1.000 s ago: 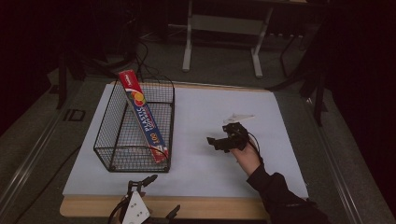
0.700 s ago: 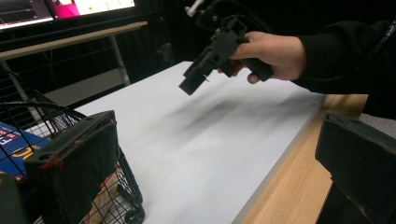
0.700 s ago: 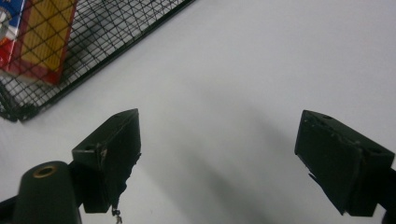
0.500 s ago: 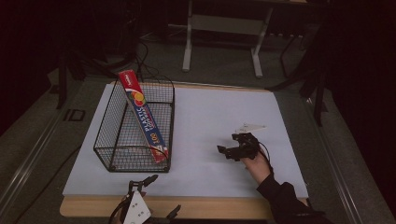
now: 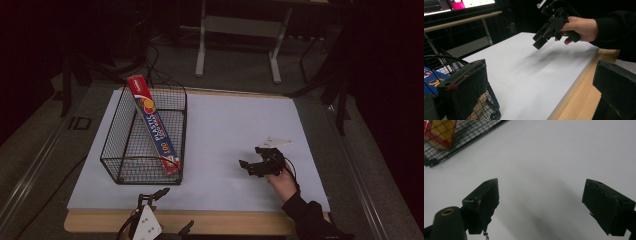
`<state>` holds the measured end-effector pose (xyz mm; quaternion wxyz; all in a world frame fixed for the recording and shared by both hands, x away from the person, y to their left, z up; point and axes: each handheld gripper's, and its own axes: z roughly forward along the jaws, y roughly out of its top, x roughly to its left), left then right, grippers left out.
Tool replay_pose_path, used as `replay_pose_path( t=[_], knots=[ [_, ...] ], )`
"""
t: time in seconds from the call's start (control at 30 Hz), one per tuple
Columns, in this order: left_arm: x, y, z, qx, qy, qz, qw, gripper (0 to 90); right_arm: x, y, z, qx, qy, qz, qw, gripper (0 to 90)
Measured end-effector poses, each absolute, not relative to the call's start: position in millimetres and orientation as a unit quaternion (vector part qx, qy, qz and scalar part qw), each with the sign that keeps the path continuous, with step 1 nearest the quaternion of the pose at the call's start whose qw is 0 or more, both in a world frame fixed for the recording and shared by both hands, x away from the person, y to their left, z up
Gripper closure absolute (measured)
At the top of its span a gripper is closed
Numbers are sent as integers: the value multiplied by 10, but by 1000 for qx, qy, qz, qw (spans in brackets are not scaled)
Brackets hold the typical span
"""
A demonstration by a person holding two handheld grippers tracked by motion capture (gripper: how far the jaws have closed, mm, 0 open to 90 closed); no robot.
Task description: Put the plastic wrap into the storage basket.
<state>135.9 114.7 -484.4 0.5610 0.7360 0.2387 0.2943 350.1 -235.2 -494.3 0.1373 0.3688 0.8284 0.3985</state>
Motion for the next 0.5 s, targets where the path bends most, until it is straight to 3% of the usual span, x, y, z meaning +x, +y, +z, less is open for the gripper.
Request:
replay_pose_path(
  t=[0.5],
  knots=[
    [1356,1148,-4842,738,236,292,561,1,3508,-2364,-4941,359,827,406,150,140]
  ],
)
